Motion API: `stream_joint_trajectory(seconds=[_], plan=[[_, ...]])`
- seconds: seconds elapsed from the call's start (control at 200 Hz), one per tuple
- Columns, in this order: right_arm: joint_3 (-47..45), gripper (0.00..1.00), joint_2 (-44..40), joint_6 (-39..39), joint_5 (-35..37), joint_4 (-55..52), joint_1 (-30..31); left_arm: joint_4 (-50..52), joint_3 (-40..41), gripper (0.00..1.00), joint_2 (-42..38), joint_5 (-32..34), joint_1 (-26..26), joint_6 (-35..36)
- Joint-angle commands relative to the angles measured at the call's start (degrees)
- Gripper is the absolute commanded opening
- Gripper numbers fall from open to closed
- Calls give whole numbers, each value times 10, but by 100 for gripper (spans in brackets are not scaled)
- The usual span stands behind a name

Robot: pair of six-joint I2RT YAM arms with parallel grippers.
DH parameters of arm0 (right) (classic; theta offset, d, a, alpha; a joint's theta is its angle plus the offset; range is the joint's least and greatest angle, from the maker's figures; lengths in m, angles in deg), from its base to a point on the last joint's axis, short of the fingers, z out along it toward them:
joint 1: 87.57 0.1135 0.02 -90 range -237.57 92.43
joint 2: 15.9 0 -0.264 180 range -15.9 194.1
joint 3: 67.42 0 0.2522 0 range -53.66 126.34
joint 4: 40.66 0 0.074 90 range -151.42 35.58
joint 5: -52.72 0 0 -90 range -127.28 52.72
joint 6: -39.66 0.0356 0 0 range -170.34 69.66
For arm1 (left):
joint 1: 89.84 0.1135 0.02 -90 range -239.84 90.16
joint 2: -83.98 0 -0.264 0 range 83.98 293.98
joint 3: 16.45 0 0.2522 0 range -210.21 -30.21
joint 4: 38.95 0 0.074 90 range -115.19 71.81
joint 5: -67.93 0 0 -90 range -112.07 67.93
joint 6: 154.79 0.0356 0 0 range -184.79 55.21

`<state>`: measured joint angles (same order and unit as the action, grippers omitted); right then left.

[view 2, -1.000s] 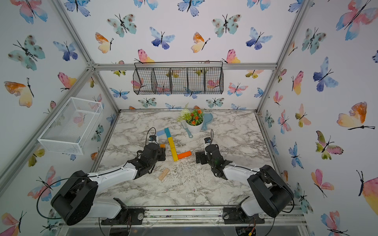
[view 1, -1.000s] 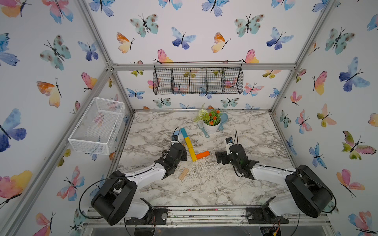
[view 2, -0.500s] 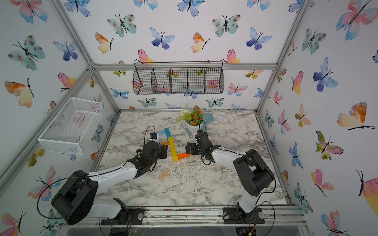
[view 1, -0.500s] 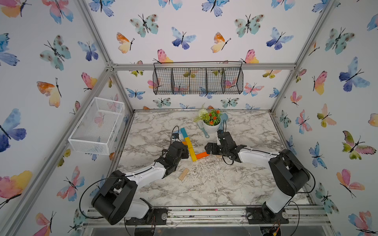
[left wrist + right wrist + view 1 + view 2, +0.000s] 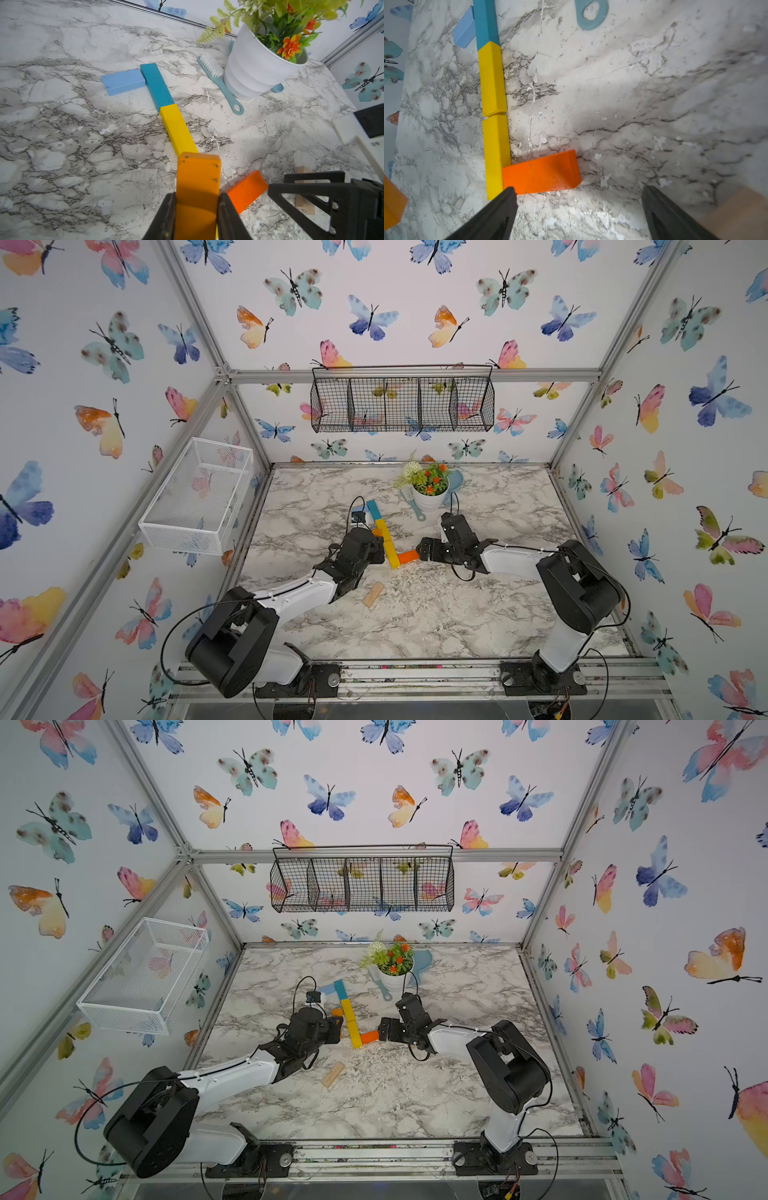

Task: Assemble a giraffe with building blocks
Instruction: Adjust the building block at the center of the board.

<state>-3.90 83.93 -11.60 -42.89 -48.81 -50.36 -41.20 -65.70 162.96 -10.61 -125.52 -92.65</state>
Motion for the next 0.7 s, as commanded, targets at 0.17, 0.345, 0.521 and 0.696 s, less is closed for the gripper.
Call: stream_joint_trajectory(seconds=[0.17, 0.345, 0.521, 0.696], plan=[[-104, 100, -90, 29, 53, -10, 1, -11, 0, 21, -4, -17, 3, 11], [-101, 100, -98, 6, 56, -5, -3, -15, 3, 21, -3, -23, 2, 12], [-49, 100, -56, -20, 14, -6, -4, -23, 10, 21, -7, -28, 2, 14], [-11, 100, -18, -26, 32, -15, -6, -42, 20, 21, -14, -36, 3, 22]])
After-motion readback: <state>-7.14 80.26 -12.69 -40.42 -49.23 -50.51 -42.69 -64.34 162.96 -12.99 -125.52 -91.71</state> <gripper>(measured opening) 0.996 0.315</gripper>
